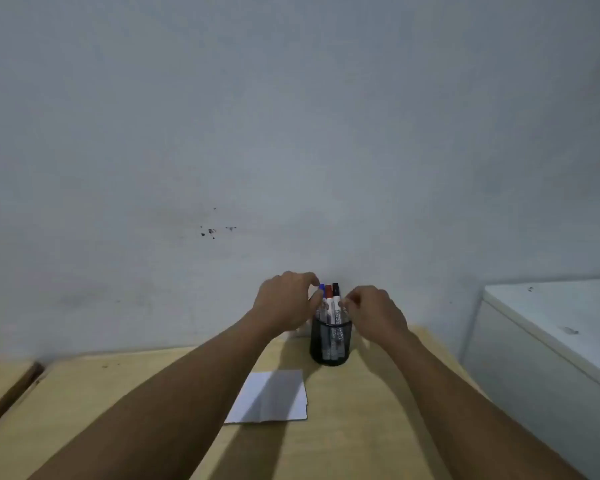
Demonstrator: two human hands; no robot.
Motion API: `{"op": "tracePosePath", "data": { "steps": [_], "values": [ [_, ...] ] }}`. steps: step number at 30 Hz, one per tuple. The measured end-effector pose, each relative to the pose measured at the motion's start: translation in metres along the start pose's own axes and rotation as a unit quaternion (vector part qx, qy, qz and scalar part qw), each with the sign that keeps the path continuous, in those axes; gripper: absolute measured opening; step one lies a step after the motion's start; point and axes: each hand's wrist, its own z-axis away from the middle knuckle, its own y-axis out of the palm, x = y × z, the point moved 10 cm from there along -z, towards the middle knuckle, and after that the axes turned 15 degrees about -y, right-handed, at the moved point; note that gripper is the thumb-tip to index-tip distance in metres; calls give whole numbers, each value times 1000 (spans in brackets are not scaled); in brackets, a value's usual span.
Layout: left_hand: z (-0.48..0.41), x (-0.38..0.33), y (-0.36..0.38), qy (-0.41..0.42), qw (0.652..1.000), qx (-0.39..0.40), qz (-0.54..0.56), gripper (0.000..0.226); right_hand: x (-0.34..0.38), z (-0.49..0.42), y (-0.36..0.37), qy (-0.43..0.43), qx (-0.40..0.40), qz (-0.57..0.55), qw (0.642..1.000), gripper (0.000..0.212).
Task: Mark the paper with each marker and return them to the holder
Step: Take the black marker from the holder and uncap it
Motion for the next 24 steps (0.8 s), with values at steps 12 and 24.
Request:
{"op": "tracePosePath", "data": {
  "steps": [12, 24],
  "values": [
    [-33, -21, 49, 33, 999, 36, 17, 29, -33, -34, 41, 43, 6, -150, 988, 20],
    [-23, -21, -26, -26, 985, -31, 166, 34, 24, -23, -27, 1, -50, -125, 991, 21]
  ]
}}
